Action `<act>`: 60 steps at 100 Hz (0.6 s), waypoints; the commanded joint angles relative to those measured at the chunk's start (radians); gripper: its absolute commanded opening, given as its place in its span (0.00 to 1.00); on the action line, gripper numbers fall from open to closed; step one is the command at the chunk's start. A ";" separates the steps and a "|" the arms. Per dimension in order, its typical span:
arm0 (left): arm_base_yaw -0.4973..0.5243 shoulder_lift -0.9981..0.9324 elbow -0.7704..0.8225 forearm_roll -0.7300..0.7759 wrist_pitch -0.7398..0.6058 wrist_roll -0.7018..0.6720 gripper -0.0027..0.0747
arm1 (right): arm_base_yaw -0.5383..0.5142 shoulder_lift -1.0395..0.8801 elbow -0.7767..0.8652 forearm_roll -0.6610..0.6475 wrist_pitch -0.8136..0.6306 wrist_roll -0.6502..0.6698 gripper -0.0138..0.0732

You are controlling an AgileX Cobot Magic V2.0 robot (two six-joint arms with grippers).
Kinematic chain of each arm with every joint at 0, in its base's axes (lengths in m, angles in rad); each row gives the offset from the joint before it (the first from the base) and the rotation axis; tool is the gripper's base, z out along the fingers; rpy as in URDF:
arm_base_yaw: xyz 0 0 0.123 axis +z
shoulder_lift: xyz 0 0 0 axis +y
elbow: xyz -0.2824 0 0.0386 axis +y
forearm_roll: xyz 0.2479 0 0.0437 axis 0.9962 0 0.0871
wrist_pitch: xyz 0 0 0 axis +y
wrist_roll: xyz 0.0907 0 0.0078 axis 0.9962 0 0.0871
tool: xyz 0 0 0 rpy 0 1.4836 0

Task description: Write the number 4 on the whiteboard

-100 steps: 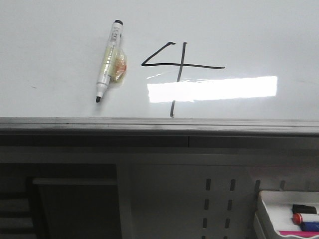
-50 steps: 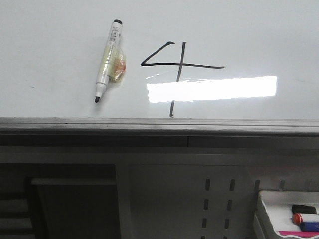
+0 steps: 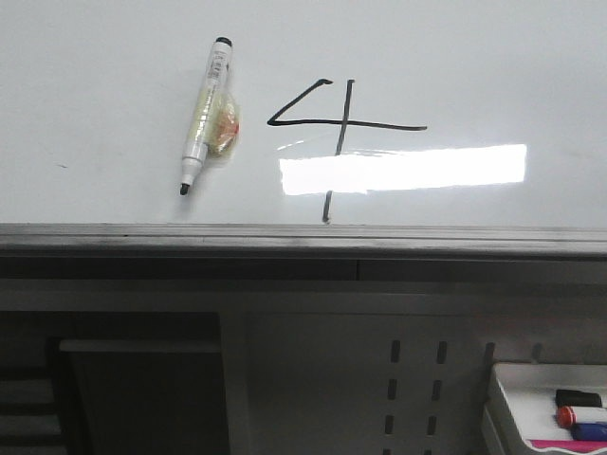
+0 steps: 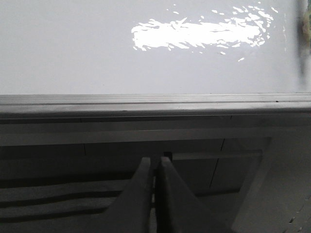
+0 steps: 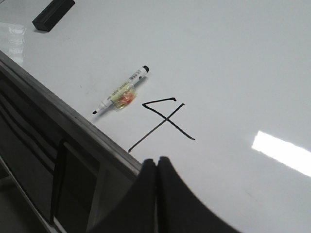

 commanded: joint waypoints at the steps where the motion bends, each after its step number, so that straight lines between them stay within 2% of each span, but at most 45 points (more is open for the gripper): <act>1: 0.001 -0.025 0.035 -0.007 -0.031 -0.010 0.01 | -0.004 0.011 -0.024 -0.004 -0.084 -0.003 0.08; 28: 0.001 -0.025 0.035 -0.007 -0.031 -0.010 0.01 | -0.009 0.008 0.004 -0.004 -0.061 -0.003 0.08; 37: 0.001 -0.025 0.035 -0.007 -0.031 -0.010 0.01 | -0.051 0.008 0.044 -0.072 -0.079 0.013 0.08; 44: 0.001 -0.025 0.035 -0.007 -0.031 -0.010 0.01 | -0.123 0.008 0.080 -0.133 -0.114 0.109 0.08; 60: 0.001 -0.025 0.035 -0.007 -0.031 -0.010 0.01 | -0.335 0.006 0.167 -0.273 -0.182 0.459 0.08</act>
